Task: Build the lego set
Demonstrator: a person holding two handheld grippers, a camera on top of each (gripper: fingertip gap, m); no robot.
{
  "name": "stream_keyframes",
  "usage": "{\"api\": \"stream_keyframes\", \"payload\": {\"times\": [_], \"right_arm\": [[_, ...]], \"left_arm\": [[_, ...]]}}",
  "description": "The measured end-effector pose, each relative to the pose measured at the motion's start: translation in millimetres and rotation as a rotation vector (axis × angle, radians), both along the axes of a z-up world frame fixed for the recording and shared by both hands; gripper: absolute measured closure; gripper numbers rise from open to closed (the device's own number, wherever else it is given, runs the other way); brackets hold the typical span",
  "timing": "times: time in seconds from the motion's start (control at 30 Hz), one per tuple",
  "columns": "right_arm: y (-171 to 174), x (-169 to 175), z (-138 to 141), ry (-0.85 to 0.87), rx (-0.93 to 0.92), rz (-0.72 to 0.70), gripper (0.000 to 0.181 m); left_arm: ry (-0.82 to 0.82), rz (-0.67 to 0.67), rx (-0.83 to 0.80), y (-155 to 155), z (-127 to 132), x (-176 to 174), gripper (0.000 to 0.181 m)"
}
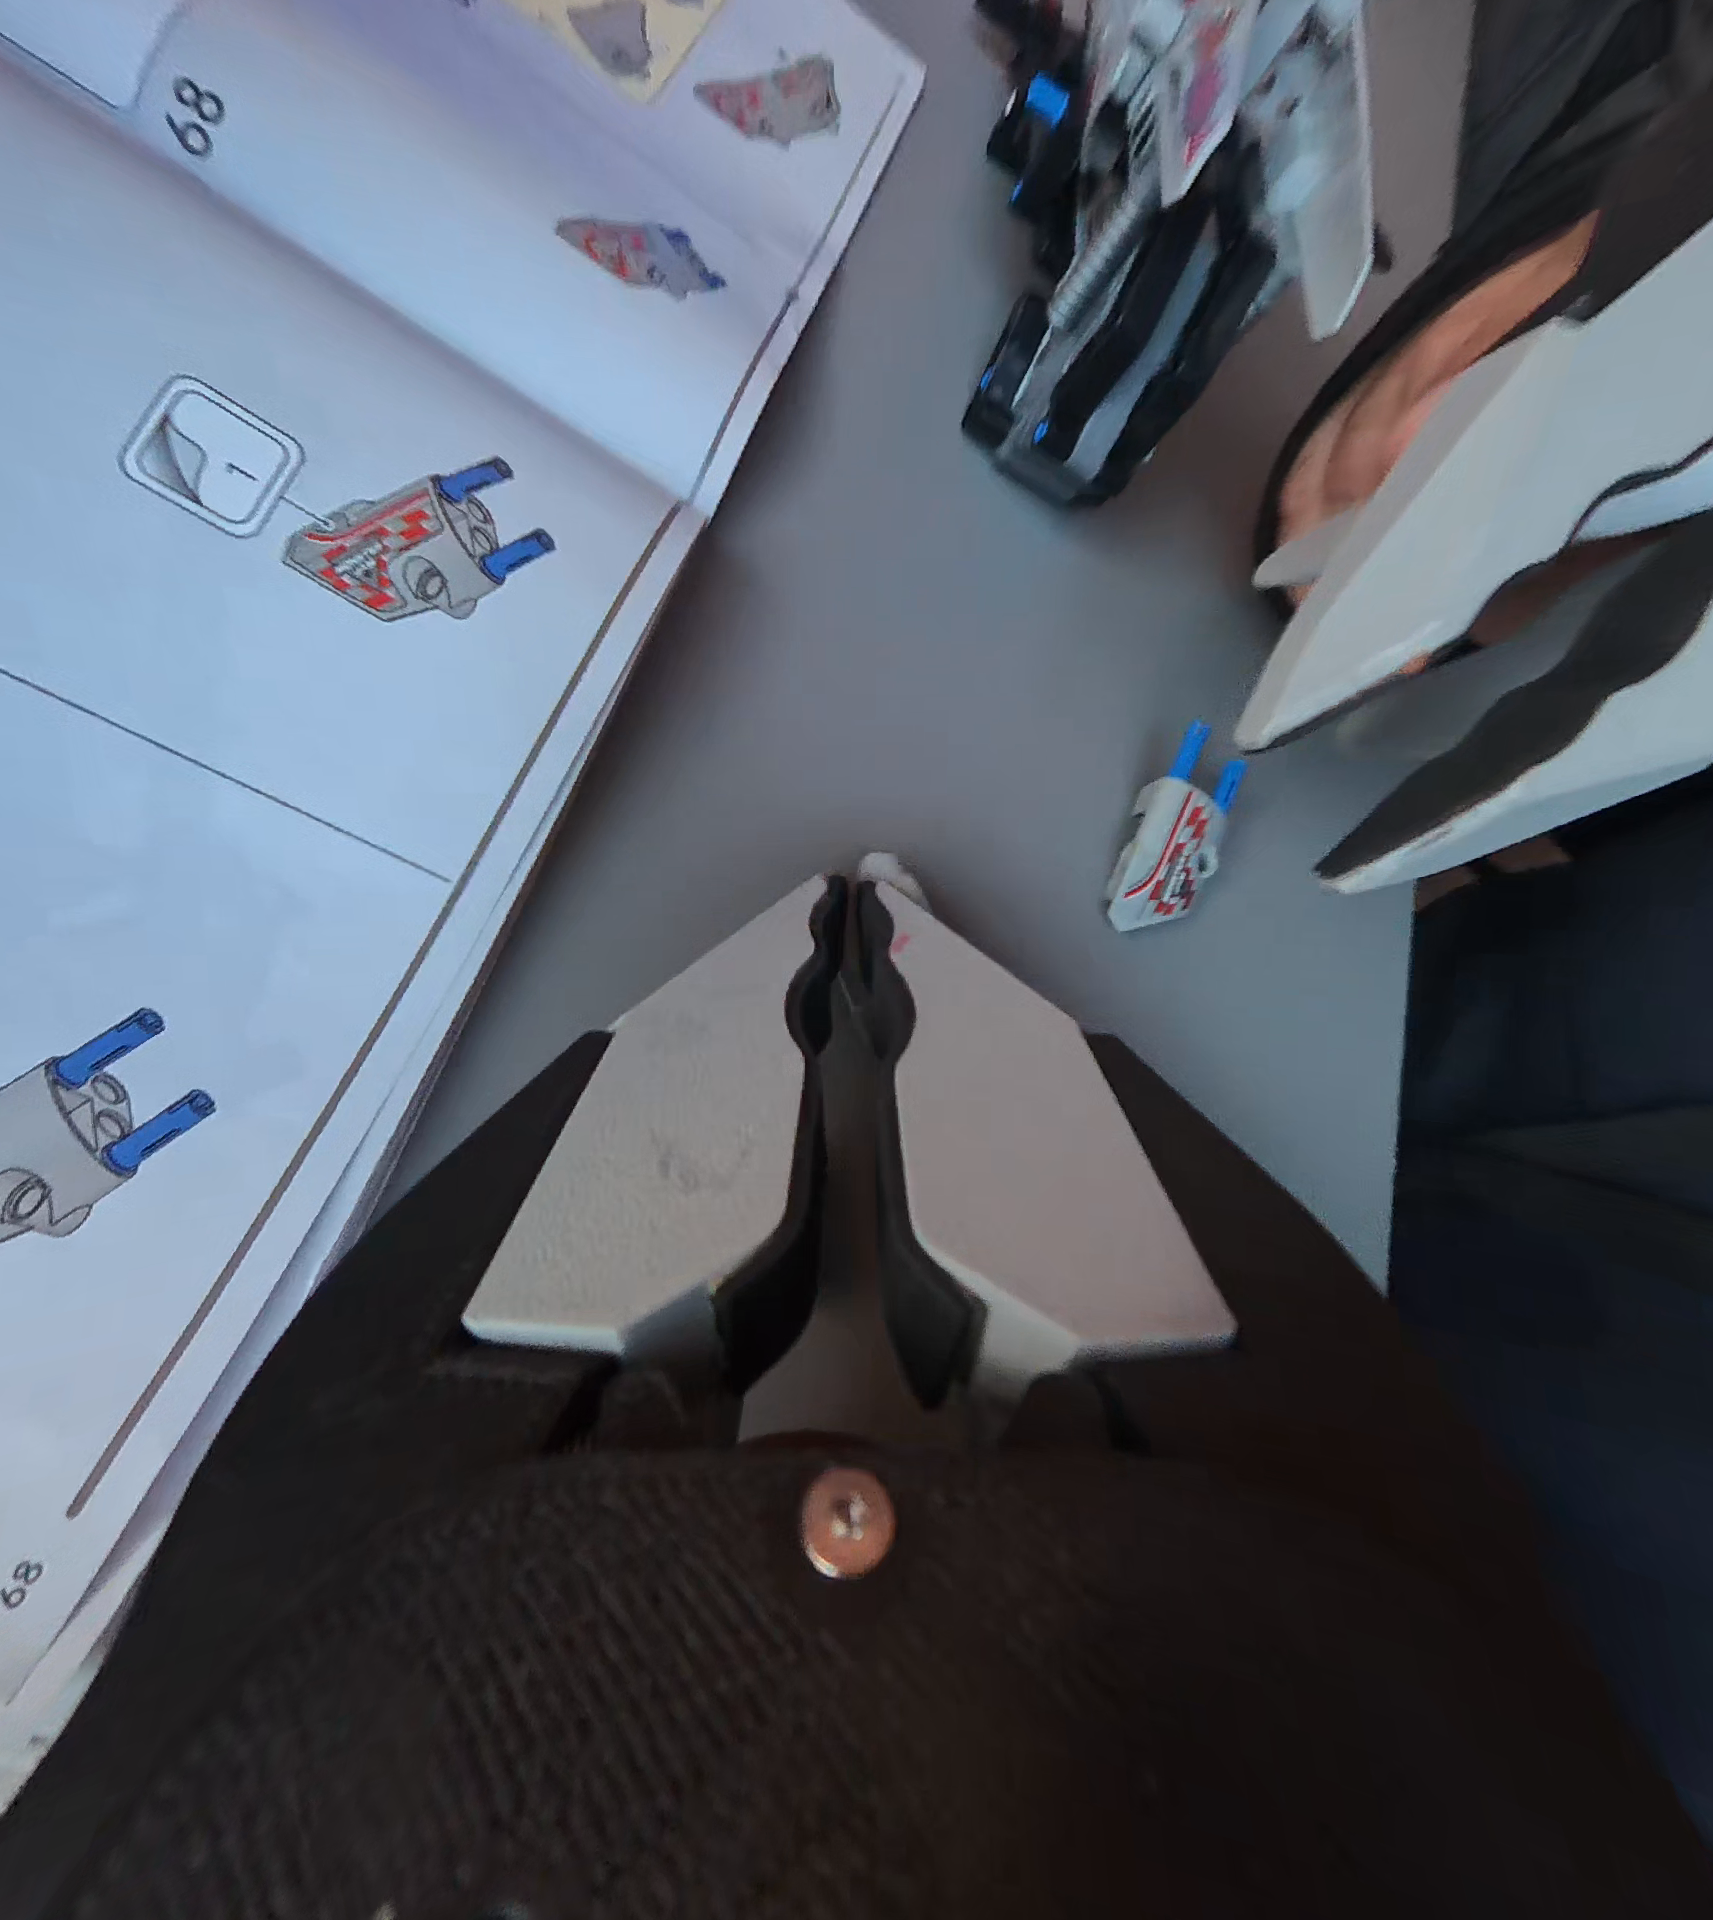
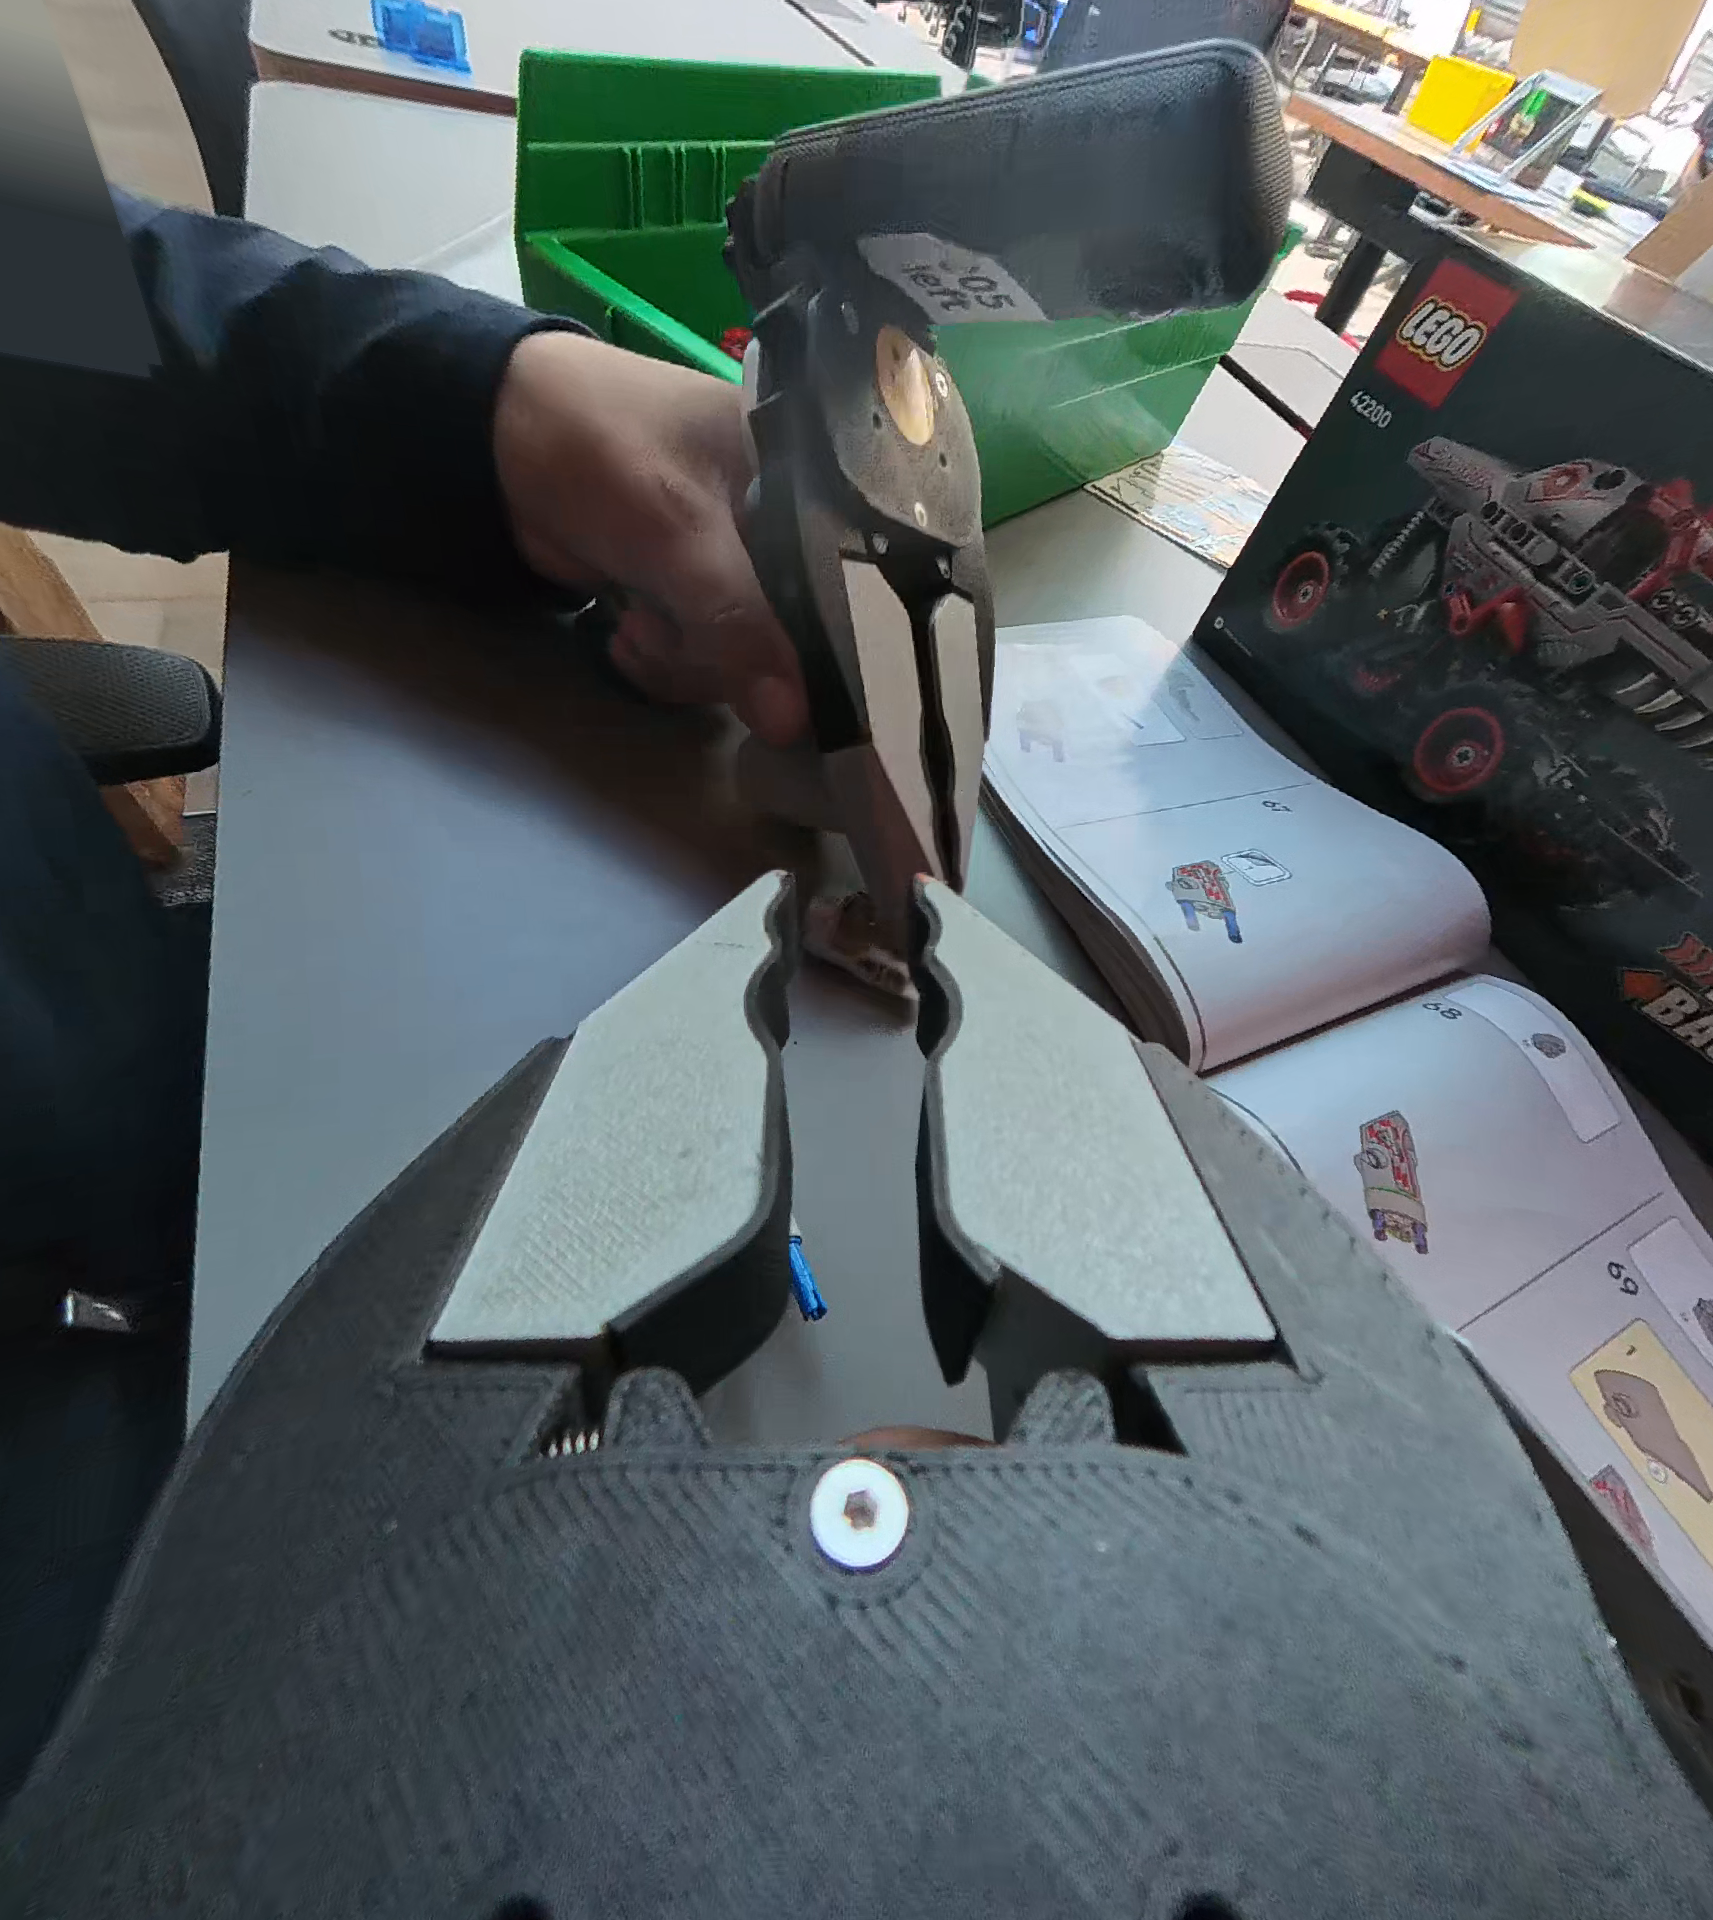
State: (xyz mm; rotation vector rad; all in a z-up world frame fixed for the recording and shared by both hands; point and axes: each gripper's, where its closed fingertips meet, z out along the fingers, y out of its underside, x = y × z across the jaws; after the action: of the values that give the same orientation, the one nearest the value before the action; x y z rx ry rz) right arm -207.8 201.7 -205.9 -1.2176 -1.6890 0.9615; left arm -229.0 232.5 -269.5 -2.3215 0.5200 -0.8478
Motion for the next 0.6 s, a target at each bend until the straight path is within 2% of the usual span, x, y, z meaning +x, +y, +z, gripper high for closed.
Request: {"api": "stream_keyframes", "payload": {"times": [0.13, 0.2, 0.33, 0.5, 0.6], "right_arm": [[1, 1, 4, 0.021, -0.01, -0.004, 0.165], [1, 2, 8, 0.04, -0.009, -0.002, 0.165], [5, 5, 15, 0.082, -0.002, -0.014, 0.166], [6, 8, 28, 0.145, -0.012, -0.016, 0.167], [5, 8, 32, 0.166, -0.007, -0.014, 0.168]], "left_arm": [[0.085, -0.019, 0.043, -3, -3, -1, 0.181], [0.097, 0.003, 0.063, -8, 3, -6, 0.153], [0.132, 0.079, 0.14, -33, 35, -37, 0.136], [0.216, 0.284, 0.33, -79, 97, -108, 0.142], [0.276, 0.402, 0.356, -101, 111, -146, 0.147]]}}
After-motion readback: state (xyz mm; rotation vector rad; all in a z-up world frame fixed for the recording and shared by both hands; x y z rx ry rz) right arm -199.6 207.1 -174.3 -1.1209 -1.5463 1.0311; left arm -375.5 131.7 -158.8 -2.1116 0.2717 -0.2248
